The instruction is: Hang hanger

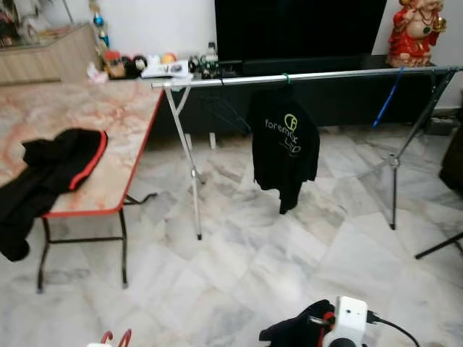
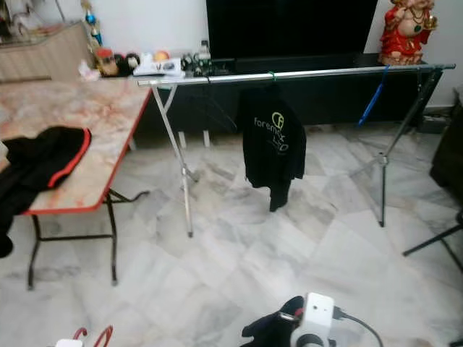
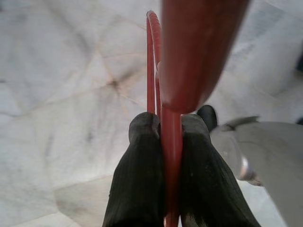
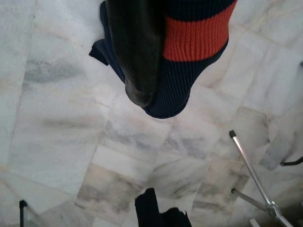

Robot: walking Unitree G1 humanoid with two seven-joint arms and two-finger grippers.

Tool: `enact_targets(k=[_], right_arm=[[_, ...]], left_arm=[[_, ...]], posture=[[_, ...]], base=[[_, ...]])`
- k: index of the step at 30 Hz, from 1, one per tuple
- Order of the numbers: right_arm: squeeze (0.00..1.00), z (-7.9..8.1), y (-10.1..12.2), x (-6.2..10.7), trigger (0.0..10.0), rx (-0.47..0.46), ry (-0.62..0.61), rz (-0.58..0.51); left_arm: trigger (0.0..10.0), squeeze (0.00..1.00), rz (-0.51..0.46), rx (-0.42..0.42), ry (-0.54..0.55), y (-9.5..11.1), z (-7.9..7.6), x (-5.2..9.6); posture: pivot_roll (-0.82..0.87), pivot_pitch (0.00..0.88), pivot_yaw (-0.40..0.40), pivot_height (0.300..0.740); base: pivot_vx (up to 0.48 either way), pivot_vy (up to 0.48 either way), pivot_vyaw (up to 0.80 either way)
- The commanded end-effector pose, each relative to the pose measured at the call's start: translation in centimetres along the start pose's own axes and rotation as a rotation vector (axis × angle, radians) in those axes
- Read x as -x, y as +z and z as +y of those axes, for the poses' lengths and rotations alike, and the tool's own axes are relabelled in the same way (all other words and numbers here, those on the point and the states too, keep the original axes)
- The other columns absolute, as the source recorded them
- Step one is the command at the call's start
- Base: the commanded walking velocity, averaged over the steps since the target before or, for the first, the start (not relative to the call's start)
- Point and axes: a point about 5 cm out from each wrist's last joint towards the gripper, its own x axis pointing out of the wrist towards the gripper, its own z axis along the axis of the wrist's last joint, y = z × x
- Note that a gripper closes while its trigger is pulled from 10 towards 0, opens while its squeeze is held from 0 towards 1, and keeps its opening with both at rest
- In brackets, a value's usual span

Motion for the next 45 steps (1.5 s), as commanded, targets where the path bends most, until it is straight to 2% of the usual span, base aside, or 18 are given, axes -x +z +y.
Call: enact_targets(k=[1,10,11,13,15,18,24,27,30,32,33,35,37,38,39,40,43,45], right_arm=[[0.0,0.3,0.6,-0.2,10.0,0.008,0.012,-0.024],[0.0,0.4,1.9,-0.8,10.0,0.01,0.017,-0.061],[0.0,0.5,3.1,-1.3,10.0,0.045,0.031,-0.083],[0.0,0.6,4.5,-1.8,10.0,0.081,0.047,-0.119],[0.0,0.7,5.0,-2.0,10.0,0.106,0.054,-0.131],[0.0,0.8,7.6,-2.7,10.0,0.147,0.054,-0.199],[0.0,1.0,8.7,-3.1,10.0,0.232,0.04,-0.216],[0.0,1.4,9.3,-3.1,10.0,0.247,0.065,-0.246],[0.0,2.3,10.0,-3.3,10.0,0.479,0.116,-0.254],[0.0,2.5,10.1,-3.5,10.0,0.534,0.12,-0.241],[0.0,2.3,10.4,-3.7,10.0,0.526,0.096,-0.225],[0.0,2.2,10.6,-3.8,10.0,0.513,0.079,-0.218],[0.0,2.1,11.2,-4.1,10.0,0.427,0.032,-0.205],[0.0,2.1,11.2,-4.1,10.0,0.427,0.032,-0.205],[0.0,2.1,11.8,-4.3,10.0,0.298,-0.002,-0.196],[0.0,2.1,12.0,-4.4,10.0,0.244,-0.016,-0.192],[0.0,2.3,12.4,-4.6,10.0,0.121,-0.045,-0.163],[0.0,2.6,12.5,-4.7,10.0,0.101,-0.041,-0.142]], left_arm=[[10.0,0.0,-0.002,0.002,0.008,0.0,0.4,0.1],[10.0,0.0,-0.088,-0.043,-0.016,2.3,-0.3,-0.5],[10.0,0.0,-0.155,-0.121,-0.04,4.0,-0.6,-0.8],[10.0,0.0,-0.228,-0.174,-0.061,5.9,-0.8,-0.9],[10.0,0.0,-0.255,-0.186,-0.065,6.6,-0.8,-0.9],[10.0,0.0,-0.38,-0.218,-0.103,10.1,-0.9,-0.9],[10.0,0.0,-0.48,-0.285,-0.179,12.6,-2.0,-0.6],[10.0,0.0,-0.538,-0.35,-0.244,13.8,-2.9,-0.3],[10.0,0.0,-0.619,-0.489,-0.361,16.0,-4.1,0.7],[10.0,0.0,-0.634,-0.539,-0.397,16.6,-4.4,1.0],[10.0,0.0,-0.639,-0.593,-0.425,17.1,-4.7,1.2],[10.0,0.0,-0.638,-0.62,-0.446,17.2,-4.8,1.3],[10.0,0.0,-0.625,-0.684,-0.485,17.4,-5.2,1.5],[10.0,0.0,-0.625,-0.684,-0.485,17.4,-5.2,1.5],[10.0,0.0,-0.608,-0.745,-0.513,17.4,-5.4,1.6],[10.0,0.0,-0.599,-0.776,-0.526,17.3,-5.5,1.7],[10.0,0.0,-0.566,-0.859,-0.568,17.2,-5.8,2.1],[10.0,0.0,-0.538,-0.905,-0.604,17.1,-5.9,2.4]], posture=[[0.05,0.066,0.043,0.74],[0.05,0.064,0.046,0.74],[0.05,0.064,0.046,0.74],[0.06,0.062,0.046,0.74],[0.06,0.062,0.046,0.74],[0.06,0.062,0.046,0.74],[0.05,0.057,0.047,0.74],[0.05,0.053,0.052,0.74],[0.05,0.048,0.049,0.74],[0.06,0.046,0.049,0.74],[0.06,0.043,0.049,0.74],[0.06,0.04,0.048,0.74],[0.06,0.038,0.049,0.74],[0.06,0.038,0.049,0.74],[0.06,0.036,0.048,0.74],[0.06,0.036,0.048,0.74],[0.06,0.032,0.048,0.74],[0.06,0.032,0.048,0.74]], base=[[0.0,0.0,0.0],[0.0,0.0,0.0],[0.0,0.0,0.0],[0.0,0.0,0.0],[0.0,0.0,0.0],[0.0,0.0,0.0],[0.0,0.0,0.0],[0.0,0.0,0.0],[0.0,0.0,0.0],[0.0,0.0,0.0],[0.0,0.0,0.0],[0.0,0.0,0.0],[0.0,0.0,0.0],[0.0,0.0,0.0],[0.0,0.0,0.0],[0.0,0.0,0.0],[0.0,0.0,0.0],[0.0,0.0,0.0]])
